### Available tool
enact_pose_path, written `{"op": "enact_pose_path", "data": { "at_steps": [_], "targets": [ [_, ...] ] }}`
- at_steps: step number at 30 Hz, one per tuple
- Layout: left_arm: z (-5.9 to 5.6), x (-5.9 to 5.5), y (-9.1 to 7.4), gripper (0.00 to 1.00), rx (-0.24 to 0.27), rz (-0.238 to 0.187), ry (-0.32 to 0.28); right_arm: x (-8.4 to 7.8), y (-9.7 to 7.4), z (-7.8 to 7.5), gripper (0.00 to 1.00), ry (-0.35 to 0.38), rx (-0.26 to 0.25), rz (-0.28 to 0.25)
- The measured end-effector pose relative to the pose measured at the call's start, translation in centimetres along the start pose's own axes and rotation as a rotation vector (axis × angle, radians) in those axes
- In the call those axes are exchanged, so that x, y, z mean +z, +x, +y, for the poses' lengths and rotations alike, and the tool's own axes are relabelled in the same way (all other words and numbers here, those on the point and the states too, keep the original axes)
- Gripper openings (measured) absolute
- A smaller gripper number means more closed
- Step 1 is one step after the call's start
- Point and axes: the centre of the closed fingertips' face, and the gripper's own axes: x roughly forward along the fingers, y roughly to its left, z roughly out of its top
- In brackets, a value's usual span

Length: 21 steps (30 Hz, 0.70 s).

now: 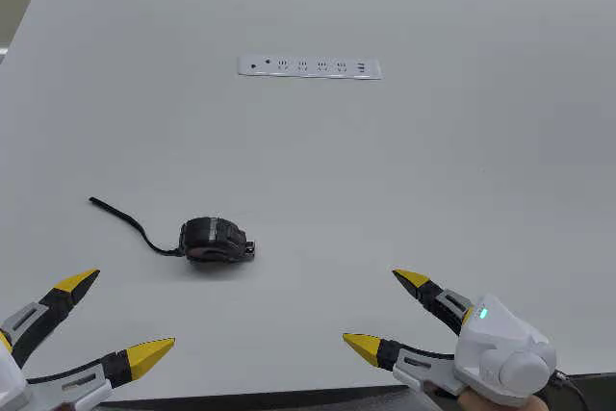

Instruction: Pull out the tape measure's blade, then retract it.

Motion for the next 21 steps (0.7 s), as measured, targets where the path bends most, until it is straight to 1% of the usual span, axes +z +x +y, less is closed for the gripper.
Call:
{"op": "enact_pose_path", "data": {
  "at_steps": [6,16,21],
  "targets": [
    [-0.27,-0.19,0.05,0.85,-0.006,0.005,-0.001,-0.06,0.04,0.0,0.67,0.002,0.002,0.002],
    [-0.27,-0.44,0.05,0.85,-0.005,0.011,-0.004,-0.14,0.07,-0.03,0.67,0.004,0.002,0.004],
    [-0.28,-0.54,0.19,0.85,-0.016,0.023,0.007,-0.03,0.14,-0.05,0.66,0.011,0.008,-0.009]
  ]
}}
